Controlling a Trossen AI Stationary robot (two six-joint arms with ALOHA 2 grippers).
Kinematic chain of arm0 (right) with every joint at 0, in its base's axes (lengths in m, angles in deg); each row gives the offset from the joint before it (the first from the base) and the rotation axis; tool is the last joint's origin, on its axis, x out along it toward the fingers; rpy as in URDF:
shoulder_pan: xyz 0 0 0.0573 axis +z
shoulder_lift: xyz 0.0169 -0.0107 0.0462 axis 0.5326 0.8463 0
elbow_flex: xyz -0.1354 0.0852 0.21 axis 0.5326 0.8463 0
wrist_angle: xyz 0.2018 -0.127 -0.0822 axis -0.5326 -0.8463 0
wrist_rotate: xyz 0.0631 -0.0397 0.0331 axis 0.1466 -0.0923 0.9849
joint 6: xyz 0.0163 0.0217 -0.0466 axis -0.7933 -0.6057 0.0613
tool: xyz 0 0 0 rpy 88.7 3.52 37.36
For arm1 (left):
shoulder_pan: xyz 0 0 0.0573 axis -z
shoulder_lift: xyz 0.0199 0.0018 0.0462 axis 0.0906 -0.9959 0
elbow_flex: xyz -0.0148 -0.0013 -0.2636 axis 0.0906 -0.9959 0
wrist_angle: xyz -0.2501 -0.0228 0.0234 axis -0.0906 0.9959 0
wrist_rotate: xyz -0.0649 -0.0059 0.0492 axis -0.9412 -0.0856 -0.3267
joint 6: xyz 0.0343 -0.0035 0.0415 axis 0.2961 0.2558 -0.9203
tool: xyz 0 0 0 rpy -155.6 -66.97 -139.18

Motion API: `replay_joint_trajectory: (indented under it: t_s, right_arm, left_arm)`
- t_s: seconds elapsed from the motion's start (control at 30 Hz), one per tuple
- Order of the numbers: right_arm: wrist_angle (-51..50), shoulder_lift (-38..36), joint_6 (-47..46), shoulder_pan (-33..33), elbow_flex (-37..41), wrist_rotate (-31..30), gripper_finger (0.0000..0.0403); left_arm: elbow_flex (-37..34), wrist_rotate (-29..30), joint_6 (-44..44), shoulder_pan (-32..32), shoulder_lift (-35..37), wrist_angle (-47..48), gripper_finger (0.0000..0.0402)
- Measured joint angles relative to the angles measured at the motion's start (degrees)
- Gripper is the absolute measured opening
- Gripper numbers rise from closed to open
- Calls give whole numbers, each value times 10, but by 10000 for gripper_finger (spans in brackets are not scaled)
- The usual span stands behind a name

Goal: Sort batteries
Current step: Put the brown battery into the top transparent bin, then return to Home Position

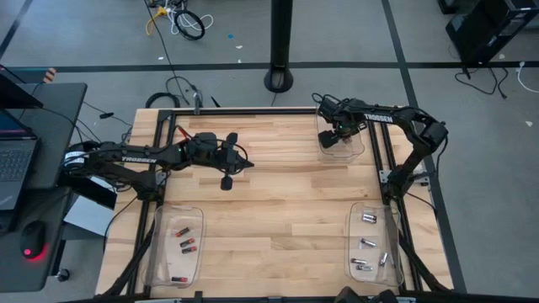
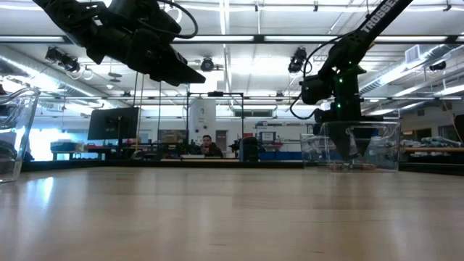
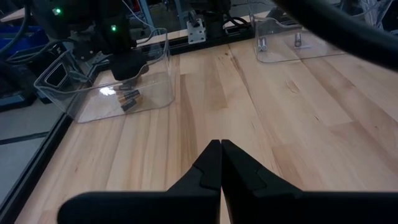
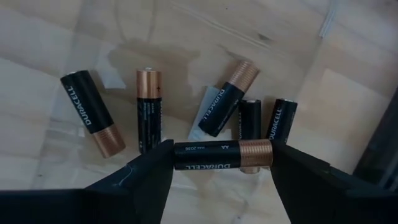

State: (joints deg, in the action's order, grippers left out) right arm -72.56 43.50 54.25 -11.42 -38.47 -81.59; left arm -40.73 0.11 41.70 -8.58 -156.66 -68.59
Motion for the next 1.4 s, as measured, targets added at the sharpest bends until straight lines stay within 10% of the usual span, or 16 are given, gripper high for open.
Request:
replay_joint_trajectory:
  t_s: [0.37,0.73,1.1,1.4]
  right_arm:
    - [-18,-5,12,1,0,0,299]
    - [-5,-111,87,123,7,-129,18]
    - [330,-257,147,284,149,-199,11]
    - [350,-279,168,326,192,-205,9]
  left_arm:
    - [0,0,3,0,0,-17,11]
    - [0,17,17,11,-6,-83,11]
    - [-1,12,15,34,-16,-160,11]
    - [-1,-31,8,34,-18,-201,11]
